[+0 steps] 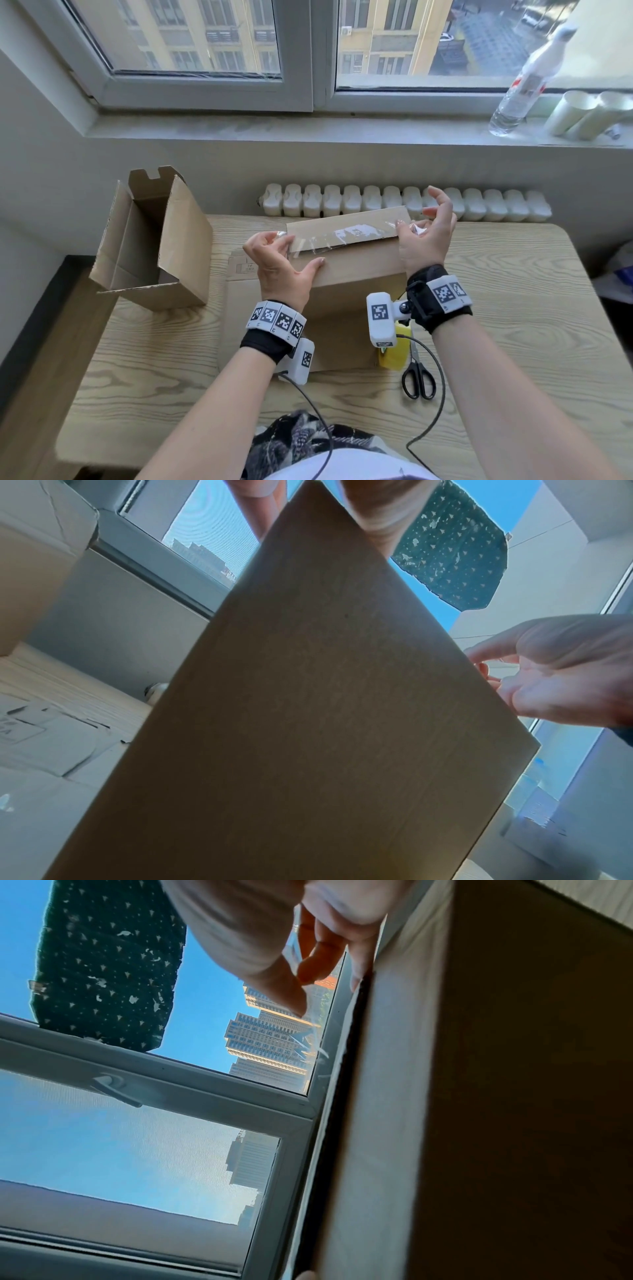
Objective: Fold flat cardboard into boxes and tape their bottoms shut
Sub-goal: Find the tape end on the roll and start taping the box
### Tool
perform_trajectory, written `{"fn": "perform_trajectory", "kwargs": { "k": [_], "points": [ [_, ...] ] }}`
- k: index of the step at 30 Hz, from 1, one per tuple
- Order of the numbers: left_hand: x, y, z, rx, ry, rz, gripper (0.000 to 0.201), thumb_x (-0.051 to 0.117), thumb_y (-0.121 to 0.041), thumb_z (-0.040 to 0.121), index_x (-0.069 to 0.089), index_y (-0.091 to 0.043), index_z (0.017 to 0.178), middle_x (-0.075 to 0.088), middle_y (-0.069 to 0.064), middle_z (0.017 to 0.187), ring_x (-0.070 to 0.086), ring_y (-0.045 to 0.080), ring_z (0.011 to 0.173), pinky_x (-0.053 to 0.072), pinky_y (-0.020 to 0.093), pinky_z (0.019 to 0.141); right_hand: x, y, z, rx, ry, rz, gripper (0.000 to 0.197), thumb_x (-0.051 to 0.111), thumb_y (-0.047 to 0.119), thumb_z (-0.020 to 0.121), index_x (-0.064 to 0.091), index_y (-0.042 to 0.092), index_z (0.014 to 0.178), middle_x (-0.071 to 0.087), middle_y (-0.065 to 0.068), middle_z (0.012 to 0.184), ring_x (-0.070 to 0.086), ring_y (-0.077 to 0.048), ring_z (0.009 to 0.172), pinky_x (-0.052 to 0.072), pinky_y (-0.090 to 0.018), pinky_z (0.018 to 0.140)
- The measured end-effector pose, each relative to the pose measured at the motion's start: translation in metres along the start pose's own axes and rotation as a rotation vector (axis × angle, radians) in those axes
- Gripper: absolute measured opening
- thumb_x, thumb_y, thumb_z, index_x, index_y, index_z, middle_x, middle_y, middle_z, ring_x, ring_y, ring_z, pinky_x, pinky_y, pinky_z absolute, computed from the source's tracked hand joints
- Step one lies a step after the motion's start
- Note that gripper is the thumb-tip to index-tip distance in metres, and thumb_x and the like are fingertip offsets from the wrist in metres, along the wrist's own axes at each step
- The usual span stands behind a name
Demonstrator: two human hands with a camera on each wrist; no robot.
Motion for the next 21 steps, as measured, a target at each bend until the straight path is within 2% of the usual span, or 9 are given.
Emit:
{"fn": "perform_trajectory", "kwargs": {
  "k": [3, 6, 8, 10, 11, 13, 15, 18, 21],
  "points": [
    [-0.003, -0.002, 0.000, -0.034, 0.003, -0.001, 0.087, 0.094, -0.010, 0.058, 0.028, -0.021, 0.114, 0.031, 0.011, 0.122, 0.064, 0.019, 0.105, 0.050, 0.017, 0.096, -0.001, 0.002, 0.000, -0.002, -0.004, -0.003, 0.064, 0.068, -0.004, 0.081, 0.046, 0.026, 0.134, 0.041, -0.001, 0.112, 0.044, 0.002, 0.062, 0.045, -0.009, 0.066],
    [-0.006, -0.008, 0.001, -0.134, 0.039, -0.015, 0.079, 0.091, -0.023, 0.066, 0.027, -0.024, 0.114, 0.047, 0.009, 0.122, 0.065, 0.012, 0.107, 0.054, 0.021, 0.092, -0.001, 0.000, -0.002, -0.008, 0.013, -0.058, 0.063, 0.066, -0.004, 0.082, 0.046, 0.026, 0.134, 0.041, -0.001, 0.113, 0.043, -0.003, 0.068, 0.044, -0.006, 0.067],
    [-0.008, -0.015, 0.002, -0.178, 0.062, -0.001, 0.067, 0.080, -0.037, 0.077, 0.026, -0.029, 0.116, 0.059, 0.001, 0.112, 0.065, 0.008, 0.102, 0.051, 0.014, 0.086, -0.001, -0.003, -0.004, -0.011, 0.024, -0.084, 0.063, 0.065, -0.004, 0.082, 0.046, 0.024, 0.135, 0.040, -0.001, 0.115, 0.044, -0.002, 0.069, 0.043, -0.004, 0.068],
    [-0.008, -0.020, 0.002, -0.160, 0.074, 0.018, 0.055, 0.068, -0.042, 0.088, 0.028, -0.024, 0.121, 0.067, -0.002, 0.101, 0.068, 0.009, 0.091, 0.051, 0.016, 0.079, -0.002, -0.006, -0.005, -0.001, 0.020, -0.102, 0.062, 0.068, 0.001, 0.082, 0.045, 0.022, 0.137, 0.040, -0.001, 0.119, 0.047, 0.001, 0.072, 0.041, -0.002, 0.069],
    [-0.008, -0.022, 0.001, -0.149, 0.072, 0.047, 0.049, 0.064, -0.038, 0.092, 0.029, -0.020, 0.121, 0.069, -0.002, 0.096, 0.068, 0.009, 0.084, 0.051, 0.019, 0.074, -0.003, -0.008, -0.006, 0.006, 0.015, -0.107, 0.062, 0.070, 0.004, 0.082, 0.046, 0.020, 0.137, 0.041, -0.001, 0.120, 0.048, 0.003, 0.070, 0.041, -0.001, 0.069],
    [-0.007, -0.026, -0.002, -0.150, 0.043, 0.099, 0.039, 0.062, -0.024, 0.095, 0.035, -0.015, 0.122, 0.071, -0.002, 0.092, 0.065, 0.000, 0.072, 0.046, 0.011, 0.067, -0.003, -0.011, -0.006, 0.020, 0.022, -0.133, 0.058, 0.072, 0.006, 0.082, 0.050, 0.014, 0.135, 0.042, -0.001, 0.121, 0.049, 0.007, 0.060, 0.038, 0.002, 0.068],
    [-0.007, -0.028, -0.004, -0.196, -0.016, 0.040, 0.038, 0.064, -0.012, 0.093, 0.039, -0.012, 0.122, 0.070, -0.005, 0.092, 0.066, -0.005, 0.077, 0.044, 0.004, 0.069, -0.003, -0.011, -0.005, 0.031, 0.046, -0.178, 0.045, 0.073, 0.006, 0.082, 0.059, 0.009, 0.125, 0.044, -0.001, 0.119, 0.050, 0.009, 0.058, 0.035, 0.005, 0.066],
    [-0.012, -0.036, -0.003, -0.254, -0.093, -0.100, 0.034, 0.063, -0.005, 0.093, 0.044, -0.014, 0.119, 0.068, -0.006, 0.094, 0.070, 0.004, 0.088, 0.051, 0.010, 0.077, -0.001, -0.012, -0.005, 0.005, 0.092, -0.264, 0.013, 0.075, 0.008, 0.082, 0.071, 0.014, 0.093, 0.052, -0.003, 0.121, 0.056, -0.003, 0.072, 0.036, 0.002, 0.064],
    [-0.013, -0.047, -0.001, -0.240, -0.082, -0.187, 0.027, 0.060, -0.003, 0.095, 0.045, -0.016, 0.114, 0.066, 0.004, 0.100, 0.070, 0.013, 0.098, 0.051, 0.011, 0.082, 0.003, -0.013, -0.004, -0.036, 0.153, -0.309, 0.013, 0.072, 0.009, 0.084, 0.067, 0.019, 0.080, 0.057, -0.006, 0.116, 0.060, -0.019, 0.087, 0.046, -0.015, 0.078]
  ]
}}
Point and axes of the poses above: each hand's wrist, its own z-axis towards the middle knuckle, its own x-axis out of the palm, y = z × x, the point moved 1 cm from there along z, towards the middle knuckle
